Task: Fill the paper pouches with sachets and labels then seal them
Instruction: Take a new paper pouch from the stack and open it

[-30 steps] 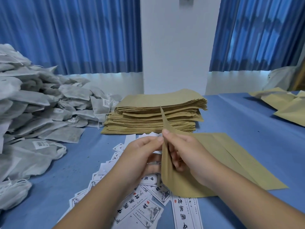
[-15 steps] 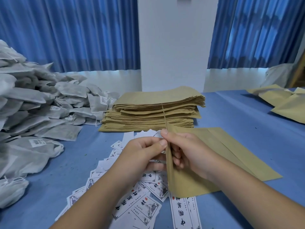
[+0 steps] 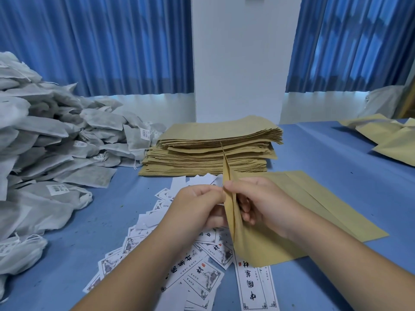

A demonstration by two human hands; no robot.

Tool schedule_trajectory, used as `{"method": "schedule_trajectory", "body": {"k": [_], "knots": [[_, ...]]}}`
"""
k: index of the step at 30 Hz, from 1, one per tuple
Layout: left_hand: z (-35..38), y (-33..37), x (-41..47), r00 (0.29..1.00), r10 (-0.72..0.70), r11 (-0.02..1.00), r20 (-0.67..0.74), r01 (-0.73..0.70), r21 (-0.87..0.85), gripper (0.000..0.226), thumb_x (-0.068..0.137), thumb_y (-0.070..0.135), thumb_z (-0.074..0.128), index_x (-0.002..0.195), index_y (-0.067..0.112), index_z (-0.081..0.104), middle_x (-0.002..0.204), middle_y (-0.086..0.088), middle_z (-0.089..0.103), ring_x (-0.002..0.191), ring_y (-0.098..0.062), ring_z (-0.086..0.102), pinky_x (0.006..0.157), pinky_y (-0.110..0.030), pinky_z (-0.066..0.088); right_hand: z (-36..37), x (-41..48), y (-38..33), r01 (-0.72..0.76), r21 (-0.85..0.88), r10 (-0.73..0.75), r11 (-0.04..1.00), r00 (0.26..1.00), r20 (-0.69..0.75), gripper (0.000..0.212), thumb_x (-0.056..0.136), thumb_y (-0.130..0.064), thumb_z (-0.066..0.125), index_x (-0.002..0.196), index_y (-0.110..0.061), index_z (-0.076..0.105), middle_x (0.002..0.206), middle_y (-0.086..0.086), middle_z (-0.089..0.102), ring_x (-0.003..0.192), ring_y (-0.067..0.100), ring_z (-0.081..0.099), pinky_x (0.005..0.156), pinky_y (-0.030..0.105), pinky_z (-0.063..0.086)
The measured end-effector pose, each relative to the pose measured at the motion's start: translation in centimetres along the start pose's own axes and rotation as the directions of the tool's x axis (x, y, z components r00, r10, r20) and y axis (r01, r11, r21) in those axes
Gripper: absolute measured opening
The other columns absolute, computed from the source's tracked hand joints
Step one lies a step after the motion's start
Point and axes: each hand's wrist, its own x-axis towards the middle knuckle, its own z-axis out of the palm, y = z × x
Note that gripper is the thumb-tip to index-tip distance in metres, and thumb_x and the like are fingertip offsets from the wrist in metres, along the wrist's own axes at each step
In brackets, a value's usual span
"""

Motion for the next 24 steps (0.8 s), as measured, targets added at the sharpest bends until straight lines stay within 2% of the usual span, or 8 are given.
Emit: {"method": "schedule_trajectory", "body": {"k": [3,5,7,10,15,19,22,24], "knots": [[0.3,0.0,0.1,0.999,-0.037,0.999,-0.007,0.037,0.006,0.028,0.094,0.013,0.051,0.091,-0.008,0.068,0.091,-0.028,0.07,0.088,-0.037,0.07,0.072,-0.038,0.059,-0.1,-0.1,-0.2,0.037,-0.077,-0.038,0.996,0.999,-0.015,0.022,0.09,-0.019,0.058,0.071,-0.007,0.058,0.052,0.005,0.048,0.042,0.017,0.046,0.043,0.024,0.034],[0.4,-0.1,0.2,0.999,-0.037,0.999,0.014,0.036,0.022,0.048,0.092,0.037,0.06,0.102,-0.011,0.061,0.092,-0.025,0.07,0.087,-0.035,0.07,0.072,-0.041,0.059,-0.2,-0.1,-0.4,0.07,-0.1,-0.07,0.993,0.998,-0.003,0.023,0.091,-0.016,0.057,0.073,-0.002,0.059,0.056,0.01,0.05,0.044,0.017,0.047,0.044,0.025,0.036],[0.5,-0.2,0.2,0.999,-0.038,0.999,0.017,0.038,0.027,0.067,0.081,0.047,0.067,0.106,-0.014,0.052,0.088,-0.021,0.07,0.083,-0.031,0.07,0.068,-0.039,0.058,-0.4,-0.2,-0.6,0.106,-0.108,-0.103,0.988,0.994,0.031,0.024,0.09,-0.013,0.058,0.069,-0.003,0.06,0.057,0.012,0.049,0.043,0.016,0.048,0.043,0.025,0.037],[0.5,-0.1,0.1,0.992,-0.064,0.997,0.106,0.058,0.051,0.055,0.082,0.038,0.071,0.103,-0.011,0.057,0.09,-0.017,0.07,0.082,-0.026,0.069,0.065,-0.033,0.057,-1.0,-0.2,-0.8,0.126,-0.07,-0.118,0.99,0.987,0.111,0.036,0.086,-0.011,0.062,0.052,-0.019,0.057,0.049,0.006,0.047,0.04,0.015,0.048,0.041,0.023,0.038],[0.3,0.1,-0.2,0.963,-0.095,0.995,0.254,0.092,0.022,0.027,0.088,0.022,0.064,0.103,-0.001,0.064,0.1,-0.016,0.07,0.086,-0.023,0.07,0.068,-0.03,0.057,-2.1,-0.4,-1.1,0.091,0.014,-0.091,0.996,0.957,0.275,0.027,0.078,-0.023,0.068,0.054,-0.018,0.06,0.049,0.006,0.05,0.041,0.013,0.049,0.042,0.02,0.042],[0.4,0.0,-0.2,0.959,-0.089,0.996,0.271,0.089,0.011,0.025,0.087,0.019,0.061,0.106,0.003,0.067,0.107,-0.016,0.07,0.093,-0.024,0.069,0.074,-0.031,0.057,-2.5,-0.5,-0.9,0.057,0.068,-0.074,0.996,0.956,0.285,0.02,0.075,-0.015,0.067,0.058,-0.009,0.059,0.052,0.012,0.05,0.038,0.015,0.047,0.04,0.021,0.041],[0.5,0.0,-0.2,0.954,-0.085,0.995,0.287,0.099,-0.034,0.031,0.087,0.017,0.06,0.112,0.0,0.064,0.112,-0.019,0.068,0.092,-0.025,0.069,0.07,-0.031,0.057,-2.5,-0.6,-0.9,0.054,0.094,-0.077,0.994,0.96,0.269,0.015,0.072,-0.01,0.063,0.059,-0.004,0.057,0.05,0.012,0.05,0.036,0.016,0.045,0.038,0.02,0.039],[0.6,-0.1,-0.2,0.953,-0.082,0.992,0.291,0.105,-0.065,0.032,0.087,0.014,0.059,0.115,-0.002,0.062,0.112,-0.019,0.067,0.091,-0.025,0.068,0.068,-0.031,0.057,-2.5,-0.7,-1.0,0.063,0.118,-0.092,0.991,0.96,0.264,0.016,0.07,-0.007,0.06,0.054,-0.008,0.057,0.047,0.01,0.048,0.036,0.014,0.042,0.038,0.02,0.037]]}}
